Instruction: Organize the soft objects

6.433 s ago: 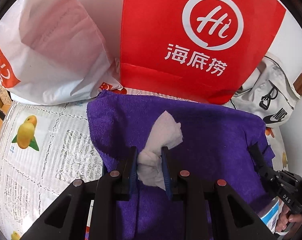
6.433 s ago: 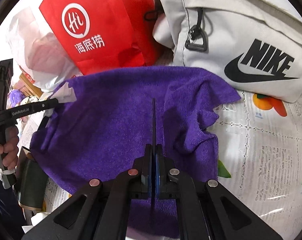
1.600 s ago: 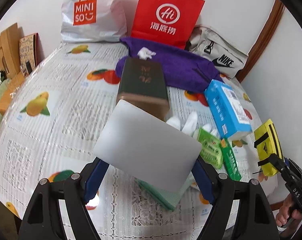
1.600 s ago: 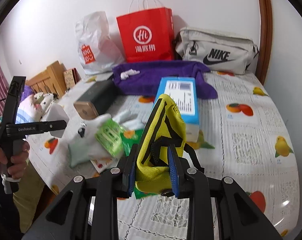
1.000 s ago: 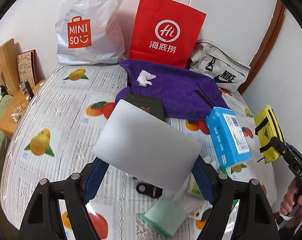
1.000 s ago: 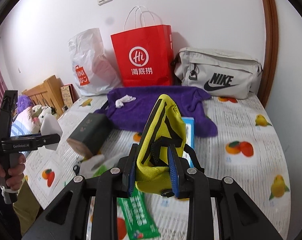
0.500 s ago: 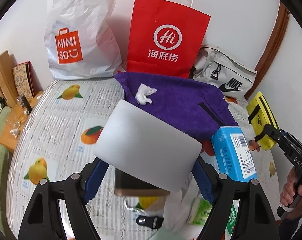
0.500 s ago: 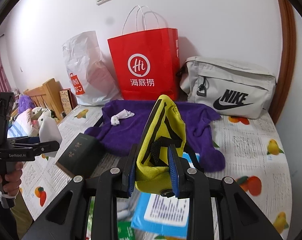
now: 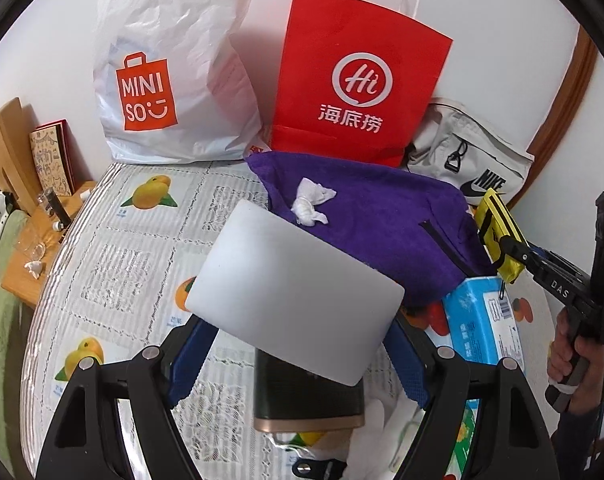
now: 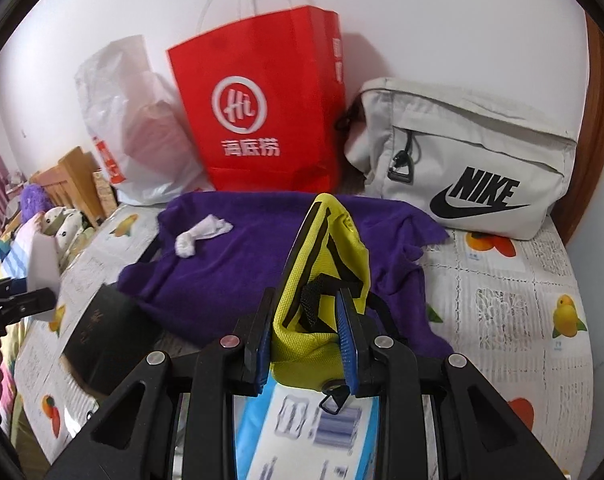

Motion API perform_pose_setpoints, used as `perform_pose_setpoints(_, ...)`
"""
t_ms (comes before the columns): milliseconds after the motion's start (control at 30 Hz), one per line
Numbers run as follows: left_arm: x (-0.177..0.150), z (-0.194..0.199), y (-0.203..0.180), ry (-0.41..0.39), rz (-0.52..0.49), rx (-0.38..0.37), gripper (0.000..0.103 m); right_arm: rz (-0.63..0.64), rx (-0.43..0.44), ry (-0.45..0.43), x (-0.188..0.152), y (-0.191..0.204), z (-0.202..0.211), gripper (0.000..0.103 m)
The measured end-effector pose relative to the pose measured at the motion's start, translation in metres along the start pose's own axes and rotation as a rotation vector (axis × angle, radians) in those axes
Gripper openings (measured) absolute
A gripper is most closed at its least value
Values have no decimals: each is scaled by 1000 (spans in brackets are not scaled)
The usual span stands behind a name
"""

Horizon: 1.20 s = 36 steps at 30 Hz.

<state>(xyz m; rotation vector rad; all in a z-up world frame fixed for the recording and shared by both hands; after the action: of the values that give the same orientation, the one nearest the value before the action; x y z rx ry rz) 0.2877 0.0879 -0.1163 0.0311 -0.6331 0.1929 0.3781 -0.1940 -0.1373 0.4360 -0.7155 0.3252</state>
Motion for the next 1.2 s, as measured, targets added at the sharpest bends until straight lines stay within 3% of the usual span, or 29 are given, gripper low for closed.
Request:
perform_pose_setpoints(300, 16, -7, 4, -3, -6, 15, 79, 66, -28, 35, 21, -5, -33, 29)
perform_pose_setpoints(700, 24, -23, 2, 18, -15, 6, 79, 157, -82, 159, 15, -4, -85, 29)
perform_pose_setpoints(1200, 18, -50, 7, 68, 30, -5, 79, 103, 15, 225, 10, -4, -101, 33)
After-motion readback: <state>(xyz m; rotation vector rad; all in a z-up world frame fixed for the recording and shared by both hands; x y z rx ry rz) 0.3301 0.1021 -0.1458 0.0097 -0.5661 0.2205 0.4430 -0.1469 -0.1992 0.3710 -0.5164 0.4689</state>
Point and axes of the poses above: each gripper's, at about its wrist camera, not at the fingertips, and z roughly against the way its jaws point, y to its left, x to its top, the point moved 4 cm from there along -z, roughly the way its jaws point, and after that the axes turned 10 degrees about x, right-handed, at the moved point
